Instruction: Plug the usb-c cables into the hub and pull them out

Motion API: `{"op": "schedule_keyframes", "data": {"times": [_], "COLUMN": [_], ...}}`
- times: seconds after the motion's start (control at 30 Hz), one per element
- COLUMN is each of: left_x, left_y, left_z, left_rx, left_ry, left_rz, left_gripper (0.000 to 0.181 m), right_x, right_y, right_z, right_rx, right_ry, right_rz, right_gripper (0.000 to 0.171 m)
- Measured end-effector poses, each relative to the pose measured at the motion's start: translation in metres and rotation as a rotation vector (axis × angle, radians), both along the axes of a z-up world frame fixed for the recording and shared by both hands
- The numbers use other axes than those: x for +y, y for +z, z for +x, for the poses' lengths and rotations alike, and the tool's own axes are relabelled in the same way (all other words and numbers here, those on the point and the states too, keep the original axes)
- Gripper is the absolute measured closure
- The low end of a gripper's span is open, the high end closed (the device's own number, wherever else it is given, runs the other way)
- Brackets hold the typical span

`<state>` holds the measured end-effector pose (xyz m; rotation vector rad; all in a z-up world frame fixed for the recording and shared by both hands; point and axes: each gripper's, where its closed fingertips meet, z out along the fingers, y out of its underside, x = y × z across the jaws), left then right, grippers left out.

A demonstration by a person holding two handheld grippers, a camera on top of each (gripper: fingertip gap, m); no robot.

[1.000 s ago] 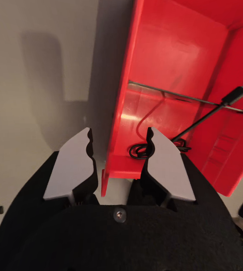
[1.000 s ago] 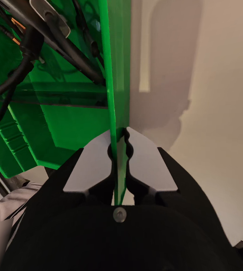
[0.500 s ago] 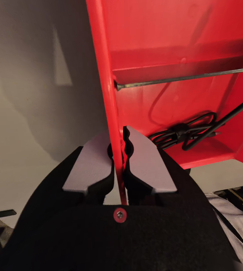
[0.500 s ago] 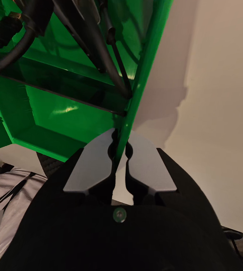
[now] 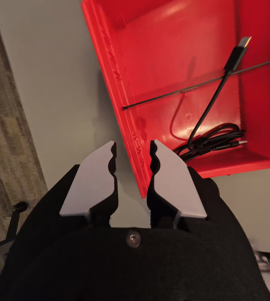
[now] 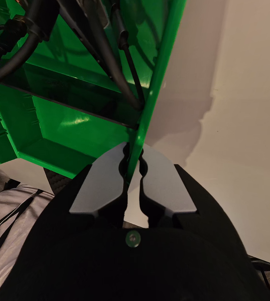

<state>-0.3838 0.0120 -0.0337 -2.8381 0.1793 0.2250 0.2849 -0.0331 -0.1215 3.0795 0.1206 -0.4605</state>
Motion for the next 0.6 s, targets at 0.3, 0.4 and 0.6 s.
{"op": "schedule_keyframes", "data": {"times": [0.3, 0.4, 0.6], "left_x": [0.006, 0.013, 0.012], "left_y": [-0.010, -0.031, -0.062], "left_z": [0.081, 0.090, 0.086], "left_rx": [-0.071, -0.071, -0.008], "left_ry": [-0.351, -0.373, -0.478], "left_rz": [-0.045, -0.127, -0.253], "left_gripper": [0.143, 0.147, 0.176], "right_x": [0.000, -0.001, -0.001], "right_y": [-0.001, -0.001, -0.002], "right_z": [0.000, 0.000, -0.001], "right_rx": [-0.004, 0.009, 0.004], "right_ry": [0.009, 0.007, 0.019], "right_rz": [-0.003, 0.000, -0.009], "right_gripper": [0.161, 0.160, 0.159]}}
